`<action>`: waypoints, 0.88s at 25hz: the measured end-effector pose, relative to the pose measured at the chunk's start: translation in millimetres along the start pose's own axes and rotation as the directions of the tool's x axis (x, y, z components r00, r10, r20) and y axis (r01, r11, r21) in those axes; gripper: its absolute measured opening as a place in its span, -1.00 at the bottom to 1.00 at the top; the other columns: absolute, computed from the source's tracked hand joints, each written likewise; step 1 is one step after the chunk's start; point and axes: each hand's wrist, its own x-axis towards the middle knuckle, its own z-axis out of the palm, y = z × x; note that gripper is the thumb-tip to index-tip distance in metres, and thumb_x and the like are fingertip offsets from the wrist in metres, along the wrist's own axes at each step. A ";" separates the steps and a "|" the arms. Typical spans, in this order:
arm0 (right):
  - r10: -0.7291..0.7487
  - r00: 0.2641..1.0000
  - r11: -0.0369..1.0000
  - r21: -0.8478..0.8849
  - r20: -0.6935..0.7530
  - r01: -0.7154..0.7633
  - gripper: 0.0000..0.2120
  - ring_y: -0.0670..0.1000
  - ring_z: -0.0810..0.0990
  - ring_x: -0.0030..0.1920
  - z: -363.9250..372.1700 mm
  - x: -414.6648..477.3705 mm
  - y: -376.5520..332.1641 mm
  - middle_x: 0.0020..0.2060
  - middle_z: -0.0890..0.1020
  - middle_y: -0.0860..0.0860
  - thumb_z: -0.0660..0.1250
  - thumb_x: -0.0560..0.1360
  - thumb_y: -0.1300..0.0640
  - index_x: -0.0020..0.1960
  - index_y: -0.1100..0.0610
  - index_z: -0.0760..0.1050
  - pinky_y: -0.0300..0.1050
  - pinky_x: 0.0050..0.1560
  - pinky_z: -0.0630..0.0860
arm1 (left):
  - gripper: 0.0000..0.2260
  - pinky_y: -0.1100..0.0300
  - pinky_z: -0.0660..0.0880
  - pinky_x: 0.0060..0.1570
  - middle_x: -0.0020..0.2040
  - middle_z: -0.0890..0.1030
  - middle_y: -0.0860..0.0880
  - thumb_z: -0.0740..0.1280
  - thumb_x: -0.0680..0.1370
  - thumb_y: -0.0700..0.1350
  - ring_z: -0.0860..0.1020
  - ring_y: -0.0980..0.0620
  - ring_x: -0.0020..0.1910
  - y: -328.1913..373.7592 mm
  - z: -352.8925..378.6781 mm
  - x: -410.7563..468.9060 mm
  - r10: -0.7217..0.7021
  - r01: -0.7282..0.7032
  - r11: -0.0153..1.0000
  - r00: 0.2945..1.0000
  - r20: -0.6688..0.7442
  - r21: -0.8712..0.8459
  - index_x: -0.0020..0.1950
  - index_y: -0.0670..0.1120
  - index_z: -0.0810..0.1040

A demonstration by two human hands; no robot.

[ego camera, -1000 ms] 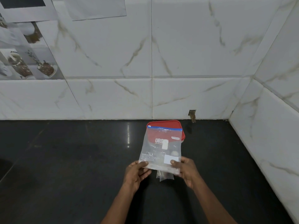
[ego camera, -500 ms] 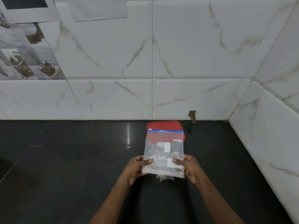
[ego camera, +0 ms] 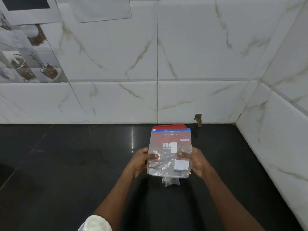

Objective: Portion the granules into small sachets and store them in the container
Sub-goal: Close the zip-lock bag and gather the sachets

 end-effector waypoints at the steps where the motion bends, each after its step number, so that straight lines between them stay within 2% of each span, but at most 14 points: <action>1: -0.011 1.000 1.000 0.004 0.006 0.011 -0.64 0.19 0.70 -0.01 -0.4 0.9 -1.4 0.04 0.69 0.23 0.49 0.35 0.36 0.14 0.30 0.59 0.15 0.03 0.64 | -0.62 -0.07 0.65 0.06 0.15 0.68 -0.26 0.51 0.45 -0.30 0.70 -0.17 0.02 -0.1 -3.1 -0.9 -0.001 0.000 1.000 0.999 0.045 0.006 0.25 -0.26 0.60; 2: -0.014 1.000 1.000 -0.012 0.027 0.015 -0.64 0.17 0.71 -0.04 -0.2 1.7 -1.7 0.04 0.69 0.25 0.49 0.35 0.36 0.13 0.33 0.59 0.08 -0.02 0.65 | -0.58 -0.09 0.64 0.11 0.17 0.67 -0.27 0.53 0.43 -0.27 0.69 -0.18 0.05 -0.5 -5.5 -1.3 0.008 -0.009 1.000 0.997 0.070 0.001 0.27 -0.25 0.59; 4: -0.017 0.998 0.999 -0.043 0.056 0.019 -0.67 0.19 0.68 -0.02 3.2 3.3 -1.0 0.06 0.67 0.29 0.48 0.39 0.34 0.14 0.37 0.59 0.03 -0.04 0.66 | -0.59 -0.08 0.63 0.09 0.15 0.67 -0.31 0.55 0.41 -0.26 0.69 -0.18 0.01 0.8 -7.2 -1.0 0.064 -0.063 0.997 0.998 0.020 -0.034 0.24 -0.29 0.61; 6: -0.056 0.998 0.998 0.009 -0.019 0.056 -0.74 0.20 0.66 -0.02 4.9 5.7 -1.5 0.08 0.65 0.33 0.44 0.44 0.33 0.11 0.38 0.60 0.02 -0.09 0.68 | -0.63 -0.02 0.66 0.02 0.10 0.69 -0.32 0.52 0.39 -0.30 0.71 -0.16 -0.04 2.2 -7.8 -0.6 0.107 -0.109 0.993 0.993 -0.048 -0.051 0.18 -0.32 0.63; 8: -0.064 0.997 0.998 0.021 -0.048 0.065 -0.79 0.18 0.68 -0.07 4.4 5.9 -5.3 0.07 0.65 0.32 0.41 0.46 0.34 0.09 0.36 0.61 0.00 -0.17 0.69 | -0.62 0.01 0.65 0.04 0.10 0.70 -0.29 0.50 0.39 -0.30 0.70 -0.16 0.00 5.2 -7.3 -2.4 0.135 -0.137 0.990 0.990 -0.050 -0.041 0.19 -0.35 0.61; 11: -0.033 0.999 0.999 -0.036 0.010 0.033 -0.79 0.16 0.72 -0.11 9.0 3.6 -9.6 0.03 0.69 0.27 0.40 0.49 0.29 0.11 0.33 0.60 0.03 -0.13 0.68 | -0.67 0.06 0.66 -0.01 0.03 0.72 -0.25 0.45 0.49 -0.18 0.72 -0.11 -0.07 12.6 -7.4 -5.1 0.170 -0.178 0.979 0.982 -0.078 -0.101 0.19 -0.34 0.60; 15: -0.101 0.990 0.994 0.038 -0.097 0.105 -0.77 0.15 0.73 -0.18 12.0 8.3 -17.1 0.01 0.66 0.32 0.38 0.49 0.35 0.09 0.47 0.53 0.00 -0.25 0.69 | -0.70 0.07 0.66 -0.13 -0.04 0.72 -0.26 0.44 0.53 -0.17 0.71 -0.10 -0.18 22.6 -2.4 -7.7 0.228 -0.240 0.969 0.962 -0.152 -0.062 0.14 -0.38 0.62; 17: -0.080 0.992 0.996 -0.056 -0.097 0.075 -0.78 0.17 0.72 -0.05 10.6 9.8 -17.4 0.08 0.66 0.27 0.42 0.49 0.28 0.09 0.35 0.58 0.05 -0.10 0.68 | -0.77 0.08 0.65 -0.14 -0.08 0.72 -0.25 0.44 0.53 -0.22 0.69 -0.08 -0.22 25.8 -4.9 -5.5 0.298 -0.316 0.948 0.923 -0.243 -0.036 0.10 -0.36 0.64; 18: -0.113 0.986 0.984 -0.150 -0.122 0.094 -0.76 0.14 0.70 0.04 11.4 9.2 -18.7 0.11 0.68 0.19 0.45 0.48 0.20 0.12 0.24 0.60 0.06 0.01 0.66 | -0.79 0.07 0.63 -0.12 -0.09 0.72 -0.26 0.44 0.53 -0.22 0.68 -0.09 -0.22 26.2 -5.8 -5.0 0.327 -0.342 0.940 0.911 -0.252 -0.015 0.08 -0.35 0.66; 20: -0.354 0.912 0.886 -0.385 -0.206 0.257 -0.60 -0.03 0.61 0.19 19.3 8.6 -23.9 0.19 0.64 -0.04 0.51 0.43 0.07 0.25 0.04 0.56 -0.09 0.20 0.54 | -0.81 0.08 0.61 -0.09 -0.11 0.72 -0.26 0.42 0.56 -0.21 0.67 -0.07 -0.22 26.7 -2.8 -7.3 0.357 -0.356 0.933 0.909 -0.214 0.042 0.04 -0.33 0.68; 21: -0.508 0.840 0.783 -0.509 -0.190 0.358 -0.56 -0.12 0.55 0.24 27.3 8.6 -28.9 0.22 0.59 -0.12 0.51 0.42 0.06 0.28 0.00 0.54 -0.20 0.26 0.45 | -0.82 0.10 0.61 -0.12 -0.13 0.72 -0.23 0.39 0.58 -0.21 0.67 -0.05 -0.23 25.9 0.1 -8.0 0.363 -0.357 0.932 0.912 -0.190 0.066 0.02 -0.32 0.68; 22: -0.631 0.769 0.648 -0.613 -0.100 0.452 -0.59 -0.16 0.48 0.27 39.8 8.1 -35.9 0.24 0.55 -0.13 0.50 0.44 0.06 0.26 0.00 0.56 -0.27 0.32 0.34 | -0.83 0.13 0.60 -0.15 -0.16 0.73 -0.20 0.37 0.60 -0.22 0.67 -0.01 -0.25 24.9 3.5 -8.4 0.372 -0.361 0.928 0.913 -0.169 0.093 0.02 -0.31 0.68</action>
